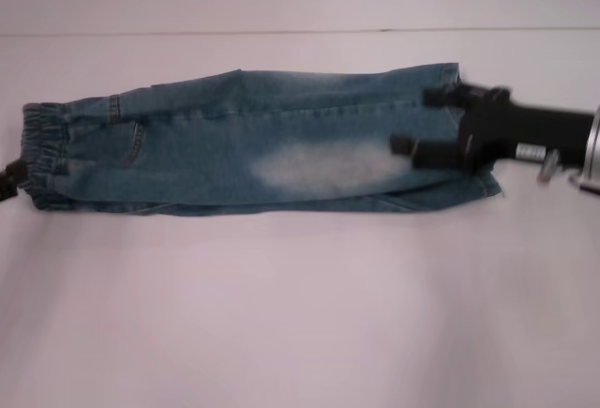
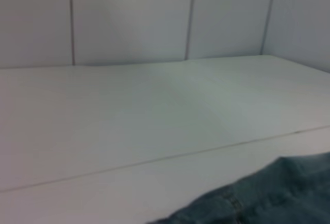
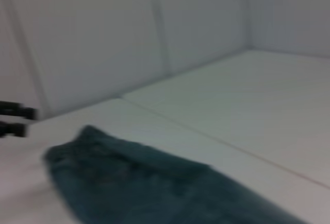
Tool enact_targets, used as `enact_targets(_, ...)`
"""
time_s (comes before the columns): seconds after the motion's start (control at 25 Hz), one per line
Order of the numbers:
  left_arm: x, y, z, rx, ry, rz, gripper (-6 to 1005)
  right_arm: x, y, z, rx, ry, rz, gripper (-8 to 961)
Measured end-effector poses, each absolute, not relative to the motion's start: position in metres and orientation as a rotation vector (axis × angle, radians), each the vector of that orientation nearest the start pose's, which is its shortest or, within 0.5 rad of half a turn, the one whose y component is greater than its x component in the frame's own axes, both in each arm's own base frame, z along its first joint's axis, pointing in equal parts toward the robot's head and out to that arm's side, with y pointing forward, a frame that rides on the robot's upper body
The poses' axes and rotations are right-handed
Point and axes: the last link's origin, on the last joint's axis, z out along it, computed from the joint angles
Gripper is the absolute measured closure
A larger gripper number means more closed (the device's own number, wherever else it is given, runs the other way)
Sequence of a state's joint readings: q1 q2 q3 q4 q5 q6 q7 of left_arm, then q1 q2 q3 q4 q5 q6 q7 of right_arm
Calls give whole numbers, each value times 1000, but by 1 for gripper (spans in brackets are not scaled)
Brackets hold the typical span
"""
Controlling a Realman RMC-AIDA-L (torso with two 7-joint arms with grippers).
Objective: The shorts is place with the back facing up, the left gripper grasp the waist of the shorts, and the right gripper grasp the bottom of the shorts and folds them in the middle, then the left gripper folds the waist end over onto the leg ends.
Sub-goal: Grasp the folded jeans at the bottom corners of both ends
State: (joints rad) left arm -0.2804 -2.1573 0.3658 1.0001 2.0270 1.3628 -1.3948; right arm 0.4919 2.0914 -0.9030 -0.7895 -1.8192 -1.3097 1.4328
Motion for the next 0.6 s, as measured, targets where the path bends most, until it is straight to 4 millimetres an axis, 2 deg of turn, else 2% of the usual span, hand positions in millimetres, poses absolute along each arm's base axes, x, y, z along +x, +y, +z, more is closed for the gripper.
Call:
enact_targets(0.08,-366,281,89,-2073,-784,-442,91,248,348,-10,-2627,469,676,7)
enact_targets(0.16,-372,275,87,-2069,-796,-425,59,252,336,-23,-2656,410,721,7)
enact_targets(0.32,-378,269,79,-2101,-805,-372,60,258,320,-44,-2677,370,775,6)
enact_targets(0.6,-377,284,53,-2193,-792,-298,61,261,306,-59,-2682,352,817,6)
